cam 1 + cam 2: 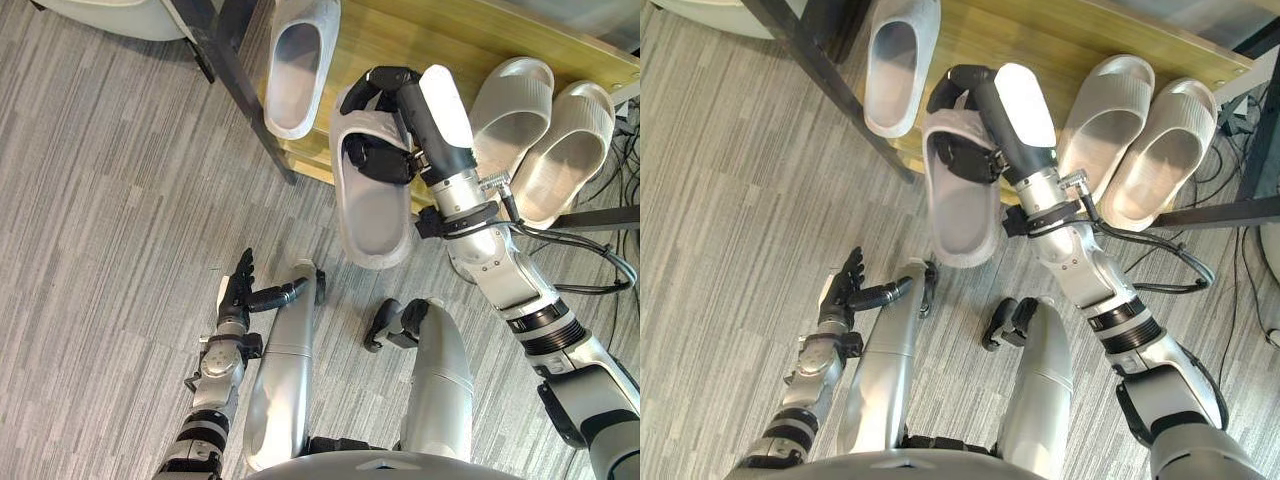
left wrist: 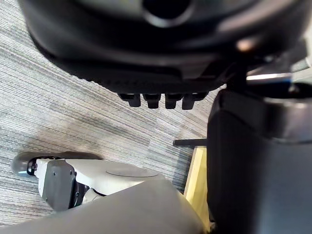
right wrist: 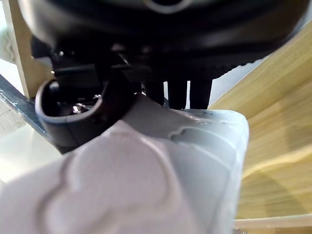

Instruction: Organize the slippers on the shoe rack

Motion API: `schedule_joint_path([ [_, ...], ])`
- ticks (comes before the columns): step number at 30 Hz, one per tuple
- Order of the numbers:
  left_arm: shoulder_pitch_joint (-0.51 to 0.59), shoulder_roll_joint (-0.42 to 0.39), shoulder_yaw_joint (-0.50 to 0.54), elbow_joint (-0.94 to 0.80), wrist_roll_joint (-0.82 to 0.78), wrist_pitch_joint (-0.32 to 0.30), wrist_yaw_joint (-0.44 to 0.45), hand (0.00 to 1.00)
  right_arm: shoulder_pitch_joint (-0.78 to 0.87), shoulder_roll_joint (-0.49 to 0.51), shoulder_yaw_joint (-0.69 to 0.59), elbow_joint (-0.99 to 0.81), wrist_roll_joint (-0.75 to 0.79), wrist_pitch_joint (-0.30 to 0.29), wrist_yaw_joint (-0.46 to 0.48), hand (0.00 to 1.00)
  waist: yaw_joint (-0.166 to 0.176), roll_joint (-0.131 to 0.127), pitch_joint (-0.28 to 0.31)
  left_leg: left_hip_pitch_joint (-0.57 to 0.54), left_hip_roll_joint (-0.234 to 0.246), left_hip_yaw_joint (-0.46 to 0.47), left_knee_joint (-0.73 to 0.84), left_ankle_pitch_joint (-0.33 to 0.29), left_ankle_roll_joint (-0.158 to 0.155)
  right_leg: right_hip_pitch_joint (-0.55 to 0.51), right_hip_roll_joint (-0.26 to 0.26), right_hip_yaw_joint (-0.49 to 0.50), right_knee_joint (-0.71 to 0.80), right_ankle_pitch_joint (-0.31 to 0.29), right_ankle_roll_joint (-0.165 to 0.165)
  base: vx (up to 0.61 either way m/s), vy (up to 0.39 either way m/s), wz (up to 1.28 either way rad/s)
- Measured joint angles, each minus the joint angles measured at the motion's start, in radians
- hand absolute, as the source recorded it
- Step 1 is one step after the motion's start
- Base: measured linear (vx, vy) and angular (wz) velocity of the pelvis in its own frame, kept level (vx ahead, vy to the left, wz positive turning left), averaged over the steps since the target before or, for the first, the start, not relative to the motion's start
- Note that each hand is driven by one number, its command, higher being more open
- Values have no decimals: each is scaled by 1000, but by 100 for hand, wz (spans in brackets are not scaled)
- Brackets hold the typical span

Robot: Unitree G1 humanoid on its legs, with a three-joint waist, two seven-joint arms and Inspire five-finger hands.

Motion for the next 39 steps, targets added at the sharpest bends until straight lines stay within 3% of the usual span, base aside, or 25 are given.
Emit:
schedule_joint_path([
  [8,-8,-11,-7,-1,-3,0,35,100,-151,49,-25,206,-66,74,-115,0,6,-5,-1,-14,-15,-7,6,1,-2,-6,-16,-10,13,-10,2,0,-4,6],
  [16,-16,-26,-13,-2,-18,0,46,100,-254,84,-44,373,-65,115,-153,0,14,-6,-1,-35,-38,-25,7,3,-6,-6,-43,-42,21,-25,4,14,-2,11],
  [17,-18,-28,-13,-2,-18,0,47,100,-260,84,-48,381,-65,117,-153,100,16,-6,-2,-37,-40,-28,7,4,-7,-6,-46,-46,21,-25,4,5,8,10],
  [29,-43,-54,-31,20,-24,3,129,100,-362,114,-54,493,-64,151,-214,100,43,-8,-3,-60,-70,-47,9,9,-15,-7,-78,-78,37,-47,1,5,11,10],
  [39,-52,-55,-28,44,-29,15,142,100,-338,131,-94,470,-63,156,-239,100,34,-11,-5,-37,-73,-42,0,13,-20,8,-83,-73,39,-50,0,0,3,1],
])
